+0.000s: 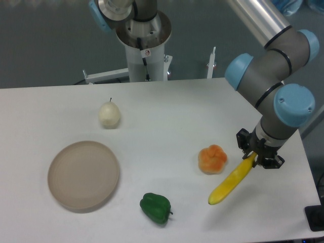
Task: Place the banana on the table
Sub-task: 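Carry the held yellow banana up and across the table toward the pear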
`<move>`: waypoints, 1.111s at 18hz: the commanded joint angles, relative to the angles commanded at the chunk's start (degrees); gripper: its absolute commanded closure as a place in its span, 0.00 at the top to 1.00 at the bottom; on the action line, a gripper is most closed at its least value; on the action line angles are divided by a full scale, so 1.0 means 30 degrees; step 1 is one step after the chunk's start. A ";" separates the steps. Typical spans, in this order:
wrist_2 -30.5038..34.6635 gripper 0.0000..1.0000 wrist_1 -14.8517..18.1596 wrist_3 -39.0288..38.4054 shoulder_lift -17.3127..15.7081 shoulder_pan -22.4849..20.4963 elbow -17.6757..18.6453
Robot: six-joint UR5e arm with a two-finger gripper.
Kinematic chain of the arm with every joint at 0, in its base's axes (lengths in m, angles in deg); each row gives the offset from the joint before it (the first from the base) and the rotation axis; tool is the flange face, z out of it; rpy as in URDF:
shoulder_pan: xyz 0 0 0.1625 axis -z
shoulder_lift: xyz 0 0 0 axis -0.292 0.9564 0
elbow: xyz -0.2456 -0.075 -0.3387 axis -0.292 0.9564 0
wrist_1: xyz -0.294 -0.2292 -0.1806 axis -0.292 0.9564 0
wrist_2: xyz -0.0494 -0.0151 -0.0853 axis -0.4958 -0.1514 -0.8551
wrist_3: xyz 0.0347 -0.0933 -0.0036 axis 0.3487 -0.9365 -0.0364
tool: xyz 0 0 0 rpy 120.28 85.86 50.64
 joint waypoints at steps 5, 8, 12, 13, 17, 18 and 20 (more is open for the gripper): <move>0.0029 0.06 0.0204 0.1024 -0.0438 -0.0293 0.0292; 0.0234 0.05 0.0148 0.1316 -0.1549 -0.0294 0.1985; 0.0263 0.05 0.0147 0.2839 -0.3714 -0.0264 0.4621; 0.0264 0.05 -0.0027 0.3190 -0.4504 -0.0177 0.5934; 0.0759 0.06 -0.0670 0.6466 -0.6822 -0.0234 0.9658; 0.1023 0.06 -0.1312 0.7084 -0.7203 -0.0322 1.0538; 0.1608 0.06 -0.2543 0.7877 -0.7878 -0.0527 1.2238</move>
